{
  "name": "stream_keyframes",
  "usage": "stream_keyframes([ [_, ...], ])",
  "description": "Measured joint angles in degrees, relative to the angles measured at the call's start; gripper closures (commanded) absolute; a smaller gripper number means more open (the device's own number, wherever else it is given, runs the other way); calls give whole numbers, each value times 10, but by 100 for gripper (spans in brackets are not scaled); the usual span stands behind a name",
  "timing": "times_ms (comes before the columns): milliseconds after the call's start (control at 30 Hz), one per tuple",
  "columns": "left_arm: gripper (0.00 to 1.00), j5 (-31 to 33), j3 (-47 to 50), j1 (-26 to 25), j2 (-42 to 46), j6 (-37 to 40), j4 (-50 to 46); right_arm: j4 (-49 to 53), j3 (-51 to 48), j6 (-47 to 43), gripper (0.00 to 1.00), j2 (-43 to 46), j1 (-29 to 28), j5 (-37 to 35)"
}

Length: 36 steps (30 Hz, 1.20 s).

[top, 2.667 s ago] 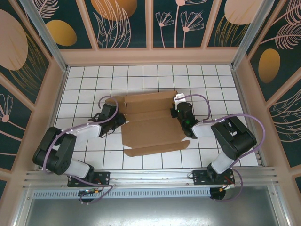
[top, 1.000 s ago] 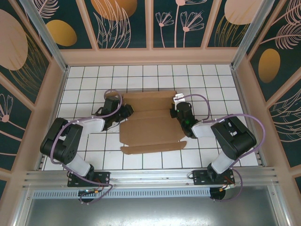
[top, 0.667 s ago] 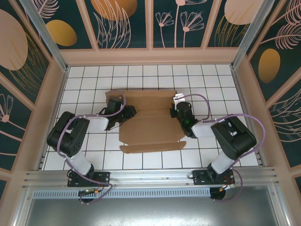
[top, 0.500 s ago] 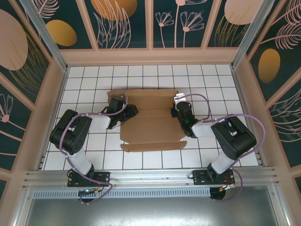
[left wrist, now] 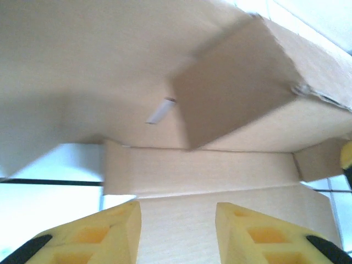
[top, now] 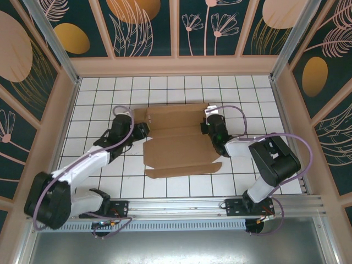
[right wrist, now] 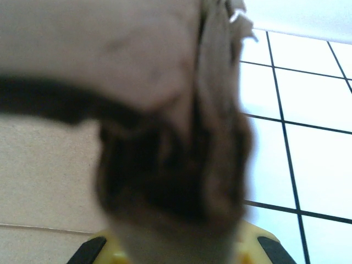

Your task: Fold the paper box

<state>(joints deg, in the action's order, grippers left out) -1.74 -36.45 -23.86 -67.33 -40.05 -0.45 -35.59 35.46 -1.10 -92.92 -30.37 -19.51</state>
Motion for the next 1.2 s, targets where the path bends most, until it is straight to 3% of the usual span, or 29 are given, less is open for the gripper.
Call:
stream_keyframes([
  [133,62,35,7,77,94,8,-33,2,0,0,100,5,6,2],
  [233,63,39,-2,138,104,19,-27,2,0,0,100,11,6,4],
  [467,60,3,-52,228,-59,50,16,1,-5,0,100,14,6,8],
  [667,59,-91,-83,231,-173,78,42,1,-5,0,100,14,6,15],
  [933,60,-149,-79,186,-168,101,27,-1,-6,0,100,14,6,16],
  [1200,58,-171,-54,150,-107,105,17,-2,-7,1,100,14,6,20],
])
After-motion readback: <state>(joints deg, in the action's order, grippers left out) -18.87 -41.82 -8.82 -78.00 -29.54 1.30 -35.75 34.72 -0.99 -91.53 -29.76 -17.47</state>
